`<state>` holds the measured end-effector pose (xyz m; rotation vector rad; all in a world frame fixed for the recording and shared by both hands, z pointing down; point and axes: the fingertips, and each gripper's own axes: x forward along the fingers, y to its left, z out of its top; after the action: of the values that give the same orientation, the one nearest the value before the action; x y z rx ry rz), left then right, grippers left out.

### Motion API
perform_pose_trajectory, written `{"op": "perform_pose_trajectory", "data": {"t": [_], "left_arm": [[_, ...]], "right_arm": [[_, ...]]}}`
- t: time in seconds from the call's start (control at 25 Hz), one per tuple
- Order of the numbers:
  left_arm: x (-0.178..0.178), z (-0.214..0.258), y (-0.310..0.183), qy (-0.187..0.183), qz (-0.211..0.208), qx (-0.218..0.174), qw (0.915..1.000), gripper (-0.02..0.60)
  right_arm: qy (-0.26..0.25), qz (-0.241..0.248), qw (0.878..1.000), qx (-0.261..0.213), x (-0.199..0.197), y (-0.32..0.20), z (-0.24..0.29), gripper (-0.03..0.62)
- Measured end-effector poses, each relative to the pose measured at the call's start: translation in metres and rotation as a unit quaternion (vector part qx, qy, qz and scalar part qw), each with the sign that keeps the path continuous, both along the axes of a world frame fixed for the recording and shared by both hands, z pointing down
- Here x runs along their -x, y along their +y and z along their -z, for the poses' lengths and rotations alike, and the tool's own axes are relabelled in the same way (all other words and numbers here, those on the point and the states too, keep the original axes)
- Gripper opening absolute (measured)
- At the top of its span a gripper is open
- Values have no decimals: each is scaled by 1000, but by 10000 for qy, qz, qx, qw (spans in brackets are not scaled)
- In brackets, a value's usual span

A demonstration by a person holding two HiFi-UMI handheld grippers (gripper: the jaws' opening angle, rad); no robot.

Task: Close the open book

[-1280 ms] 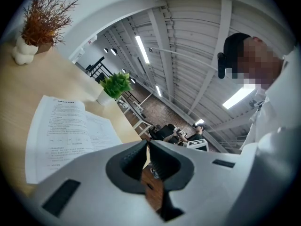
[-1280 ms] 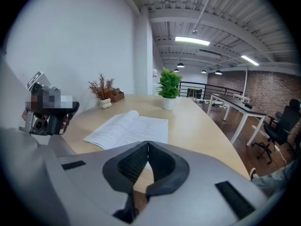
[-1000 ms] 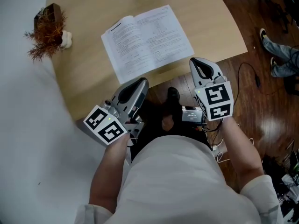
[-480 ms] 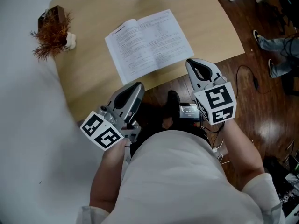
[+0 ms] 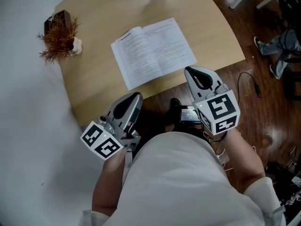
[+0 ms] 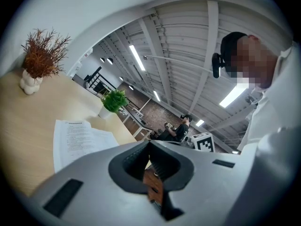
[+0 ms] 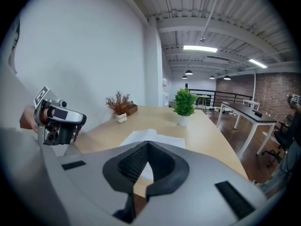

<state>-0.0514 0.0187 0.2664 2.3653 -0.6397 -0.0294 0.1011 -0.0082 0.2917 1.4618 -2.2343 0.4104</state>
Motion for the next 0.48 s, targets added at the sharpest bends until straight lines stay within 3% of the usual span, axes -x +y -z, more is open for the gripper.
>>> {"op": "perform_pose_trajectory", "data": {"t": [0.48], "left_arm": [[10,44,15,15,-64,-450,9990,-2]], "right_arm": [[-142,235,9990,-339,17,11,48,3]]}}
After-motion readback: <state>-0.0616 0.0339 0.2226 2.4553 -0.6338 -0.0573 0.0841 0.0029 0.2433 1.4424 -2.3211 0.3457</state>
